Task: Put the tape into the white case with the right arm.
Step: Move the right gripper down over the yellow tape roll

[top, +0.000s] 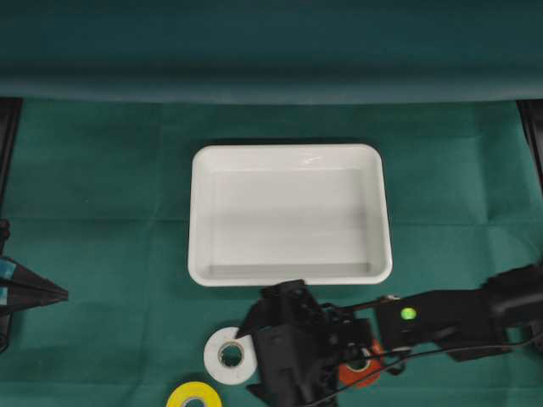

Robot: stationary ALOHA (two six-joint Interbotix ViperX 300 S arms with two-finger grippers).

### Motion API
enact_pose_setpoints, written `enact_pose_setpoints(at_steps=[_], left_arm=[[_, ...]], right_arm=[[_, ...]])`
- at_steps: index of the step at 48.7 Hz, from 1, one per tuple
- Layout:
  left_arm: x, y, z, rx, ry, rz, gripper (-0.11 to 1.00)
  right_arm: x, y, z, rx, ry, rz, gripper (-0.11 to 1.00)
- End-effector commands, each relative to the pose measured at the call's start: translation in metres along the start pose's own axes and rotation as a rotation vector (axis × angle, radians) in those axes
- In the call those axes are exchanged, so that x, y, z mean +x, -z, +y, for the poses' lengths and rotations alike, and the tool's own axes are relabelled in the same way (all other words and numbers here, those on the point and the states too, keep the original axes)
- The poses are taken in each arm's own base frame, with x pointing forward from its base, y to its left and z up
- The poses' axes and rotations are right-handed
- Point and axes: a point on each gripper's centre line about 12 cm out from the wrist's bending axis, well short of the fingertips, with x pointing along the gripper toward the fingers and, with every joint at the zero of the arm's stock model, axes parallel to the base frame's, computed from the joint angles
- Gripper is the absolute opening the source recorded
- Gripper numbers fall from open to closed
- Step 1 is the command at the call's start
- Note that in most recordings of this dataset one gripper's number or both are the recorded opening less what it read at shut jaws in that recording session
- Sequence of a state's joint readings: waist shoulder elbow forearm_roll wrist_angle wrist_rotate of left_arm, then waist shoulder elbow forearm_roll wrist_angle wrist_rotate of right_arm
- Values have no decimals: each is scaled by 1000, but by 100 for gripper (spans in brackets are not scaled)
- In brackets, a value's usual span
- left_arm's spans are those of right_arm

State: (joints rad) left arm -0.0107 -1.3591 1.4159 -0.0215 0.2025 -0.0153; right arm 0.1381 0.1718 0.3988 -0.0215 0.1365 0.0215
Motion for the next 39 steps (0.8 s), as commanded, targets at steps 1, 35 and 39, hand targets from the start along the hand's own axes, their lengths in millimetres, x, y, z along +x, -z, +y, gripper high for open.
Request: enact_pose_setpoints(at_steps=[1, 35, 39], left_arm=[[0, -4, 0, -3, -4, -12, 0], [-3, -2, 1, -4, -9, -40, 0], [-4, -2, 1, -4, -10, -46, 0]], right_arm=[[-1, -26, 2, -1, -3, -48, 64], [53, -55, 10, -10, -11, 43, 64], [56, -54, 10, -11, -11, 46, 64]])
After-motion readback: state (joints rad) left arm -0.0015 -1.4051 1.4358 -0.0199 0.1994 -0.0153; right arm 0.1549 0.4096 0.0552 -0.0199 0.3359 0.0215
